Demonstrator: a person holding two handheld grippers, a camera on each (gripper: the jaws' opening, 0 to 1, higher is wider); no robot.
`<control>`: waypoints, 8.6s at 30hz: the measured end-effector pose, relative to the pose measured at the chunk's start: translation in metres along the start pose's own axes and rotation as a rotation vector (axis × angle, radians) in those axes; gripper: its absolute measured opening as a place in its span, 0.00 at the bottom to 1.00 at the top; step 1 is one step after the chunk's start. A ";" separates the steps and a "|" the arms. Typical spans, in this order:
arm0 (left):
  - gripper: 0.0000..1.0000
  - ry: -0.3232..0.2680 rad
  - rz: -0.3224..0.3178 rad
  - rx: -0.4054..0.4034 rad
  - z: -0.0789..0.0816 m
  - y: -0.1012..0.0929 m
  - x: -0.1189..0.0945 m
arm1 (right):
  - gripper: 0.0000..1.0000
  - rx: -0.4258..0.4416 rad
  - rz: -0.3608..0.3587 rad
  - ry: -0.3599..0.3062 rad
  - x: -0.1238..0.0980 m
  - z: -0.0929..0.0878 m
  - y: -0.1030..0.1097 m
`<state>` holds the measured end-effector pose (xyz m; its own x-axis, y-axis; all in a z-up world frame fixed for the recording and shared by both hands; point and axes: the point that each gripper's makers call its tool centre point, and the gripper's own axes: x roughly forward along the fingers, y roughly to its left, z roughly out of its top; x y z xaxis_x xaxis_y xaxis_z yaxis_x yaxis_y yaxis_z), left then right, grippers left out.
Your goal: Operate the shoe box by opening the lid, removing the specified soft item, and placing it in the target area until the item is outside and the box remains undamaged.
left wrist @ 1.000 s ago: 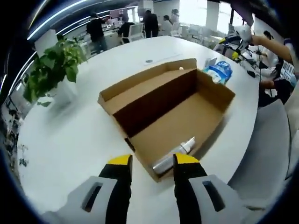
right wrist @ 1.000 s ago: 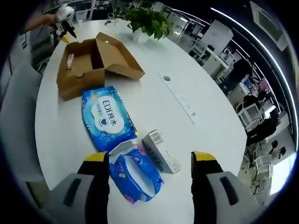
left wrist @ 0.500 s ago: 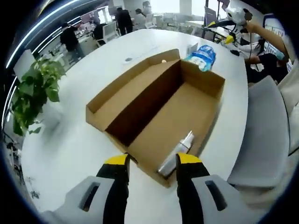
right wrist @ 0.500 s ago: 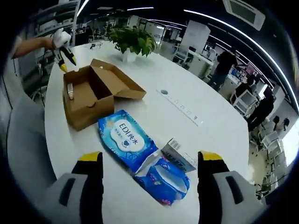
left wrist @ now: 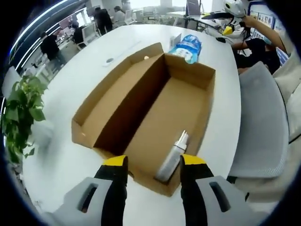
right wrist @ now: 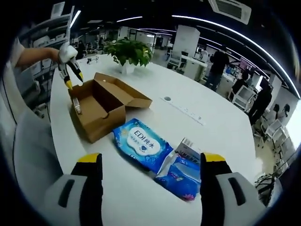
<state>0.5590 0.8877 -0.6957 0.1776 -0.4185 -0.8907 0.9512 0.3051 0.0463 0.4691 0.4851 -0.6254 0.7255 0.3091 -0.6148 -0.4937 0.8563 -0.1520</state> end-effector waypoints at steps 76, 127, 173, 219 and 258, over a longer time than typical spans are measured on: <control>0.50 0.325 -0.357 0.478 -0.036 -0.012 0.080 | 0.83 0.151 -0.046 0.049 -0.027 -0.050 0.073; 0.17 0.088 -0.209 0.342 0.021 -0.014 0.067 | 0.70 0.114 0.007 -0.071 -0.019 -0.020 0.094; 0.17 -0.188 -0.274 0.458 0.106 -0.100 0.019 | 0.43 -0.067 0.201 -0.237 0.004 0.048 0.150; 0.17 -0.373 -0.448 0.537 0.139 -0.163 -0.010 | 0.19 -0.176 0.373 -0.252 0.016 0.063 0.192; 0.59 -0.442 -0.207 0.222 0.122 -0.097 -0.008 | 0.16 -0.499 0.393 -0.018 0.038 0.074 0.122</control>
<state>0.4963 0.7570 -0.6375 0.0240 -0.7858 -0.6180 0.9996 0.0093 0.0271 0.4716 0.6314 -0.6102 0.4501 0.5717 -0.6859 -0.8858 0.3830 -0.2621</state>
